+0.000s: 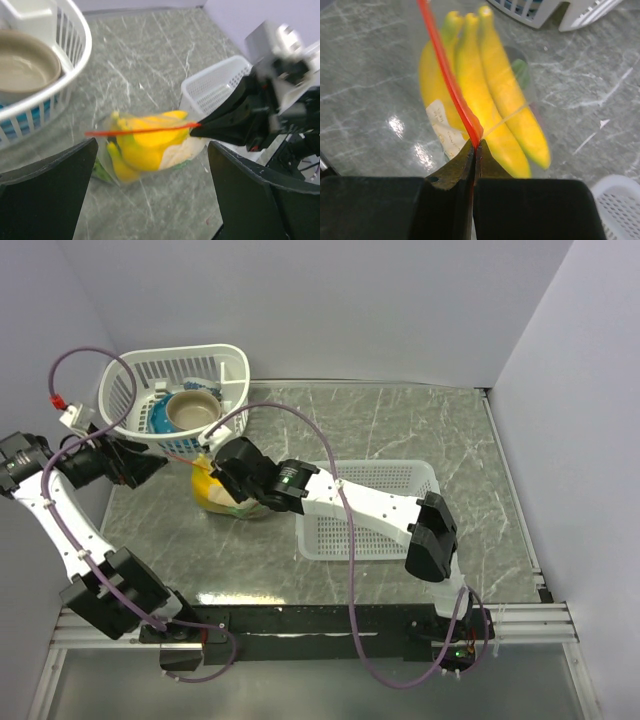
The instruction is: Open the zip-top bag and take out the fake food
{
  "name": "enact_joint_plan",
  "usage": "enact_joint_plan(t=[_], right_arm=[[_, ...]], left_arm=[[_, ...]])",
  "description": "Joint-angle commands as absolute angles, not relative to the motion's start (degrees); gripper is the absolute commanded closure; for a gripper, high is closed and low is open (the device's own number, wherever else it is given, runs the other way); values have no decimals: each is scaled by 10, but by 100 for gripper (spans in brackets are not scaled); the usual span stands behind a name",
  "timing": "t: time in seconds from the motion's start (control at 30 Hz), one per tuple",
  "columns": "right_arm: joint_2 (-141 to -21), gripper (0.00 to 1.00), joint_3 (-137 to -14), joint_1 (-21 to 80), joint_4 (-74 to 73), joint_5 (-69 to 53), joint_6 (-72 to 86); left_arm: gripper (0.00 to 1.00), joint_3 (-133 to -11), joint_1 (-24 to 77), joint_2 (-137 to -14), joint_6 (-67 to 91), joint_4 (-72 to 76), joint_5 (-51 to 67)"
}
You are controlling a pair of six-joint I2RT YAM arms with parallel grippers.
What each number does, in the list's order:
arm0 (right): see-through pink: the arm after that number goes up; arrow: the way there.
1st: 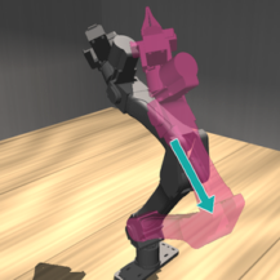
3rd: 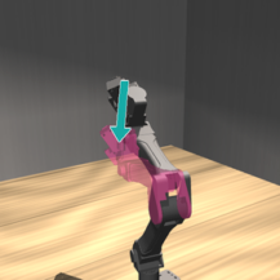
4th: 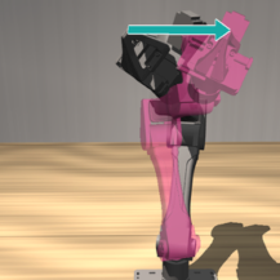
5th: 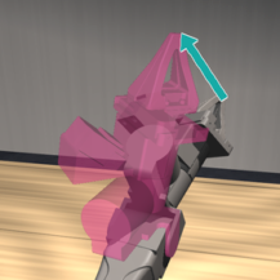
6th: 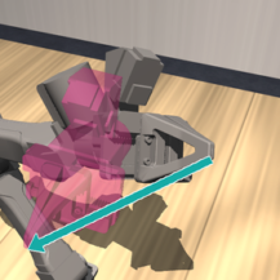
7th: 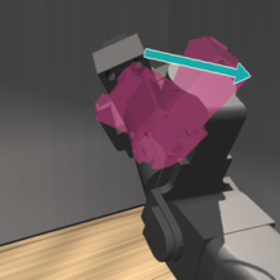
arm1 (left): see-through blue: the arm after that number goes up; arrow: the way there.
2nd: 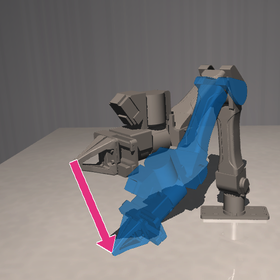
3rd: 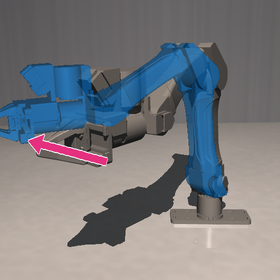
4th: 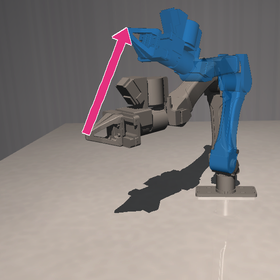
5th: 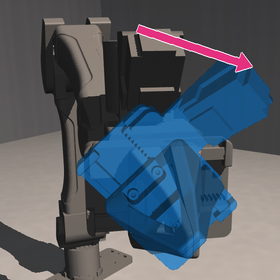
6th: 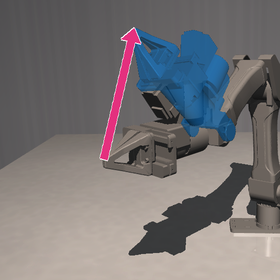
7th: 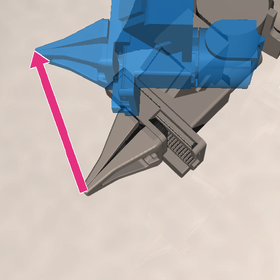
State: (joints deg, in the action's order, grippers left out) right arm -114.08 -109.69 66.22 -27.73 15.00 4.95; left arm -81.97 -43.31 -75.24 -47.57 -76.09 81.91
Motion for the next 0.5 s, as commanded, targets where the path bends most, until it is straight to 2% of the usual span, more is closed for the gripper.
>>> enact_joint_plan(t=[0.0, 0.13, 0.3, 0.47], right_arm=[[-1135, 100, -1143, 669, -194, 131, 47], [-1142, 100, -1144, 670, -194, 126, 47], [-1122, 100, -1102, 670, -177, 137, 49], [-1107, 100, -1074, 671, -175, 151, 47]], left_arm=[[1, -772, -422, -719, -542, -787, 792], [1, -730, -404, -665, -621, -782, 788], [1, -733, -382, -616, -545, -702, 844], [1, -713, -259, -621, -524, -692, 817]])
